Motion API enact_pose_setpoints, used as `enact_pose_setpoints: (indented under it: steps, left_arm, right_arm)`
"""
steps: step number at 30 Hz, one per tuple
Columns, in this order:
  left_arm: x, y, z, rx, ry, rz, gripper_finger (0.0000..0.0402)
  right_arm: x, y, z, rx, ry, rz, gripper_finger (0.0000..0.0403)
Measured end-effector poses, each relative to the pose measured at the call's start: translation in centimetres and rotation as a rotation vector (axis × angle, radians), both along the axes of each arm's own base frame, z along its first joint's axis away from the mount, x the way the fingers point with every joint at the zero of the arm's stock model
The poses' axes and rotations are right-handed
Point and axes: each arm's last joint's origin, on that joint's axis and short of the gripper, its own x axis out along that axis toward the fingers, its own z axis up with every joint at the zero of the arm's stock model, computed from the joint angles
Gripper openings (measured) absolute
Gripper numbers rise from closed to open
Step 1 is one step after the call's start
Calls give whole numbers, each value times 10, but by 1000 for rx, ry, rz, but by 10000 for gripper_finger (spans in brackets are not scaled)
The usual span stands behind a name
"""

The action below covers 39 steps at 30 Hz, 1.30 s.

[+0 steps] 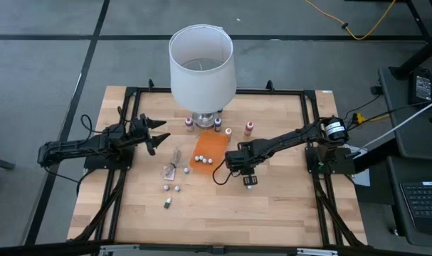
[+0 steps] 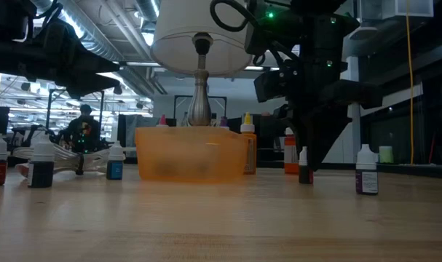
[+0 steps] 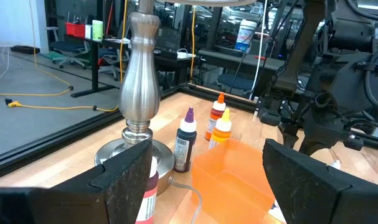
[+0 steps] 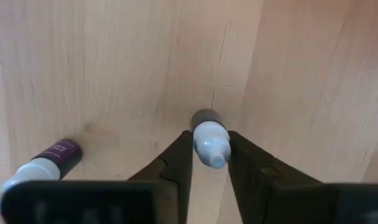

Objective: Pick & Place food coloring
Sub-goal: Put the small red food coloring bottle into the orange bin

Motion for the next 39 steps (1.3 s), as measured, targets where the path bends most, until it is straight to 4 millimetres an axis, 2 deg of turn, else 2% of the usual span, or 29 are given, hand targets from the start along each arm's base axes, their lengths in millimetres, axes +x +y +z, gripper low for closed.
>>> enact_pose_setpoints:
  steps: [4,9,17,23,31,39]
  left_arm:
    - [0,0,0,0,0,0,294]
    - [0,0,0,0,0,0,294]
    - [0,0,0,0,0,0,294]
    - [0,0,0,0,0,0,294]
    - [0,0,0,0,0,0,294]
    - [0,0,0,0,0,0,294]
  right_arm:
    - [0,0,0,1,-2,-4,68]
    - [1,0,8,3,23,-44,82]
    - [13,2,47,2,30,-46,68]
    - [23,3,78,11,-18,-52,77]
    - [51,0,99,17,-40,-88,74]
    - [79,-1,100,24,-74,-105,73]
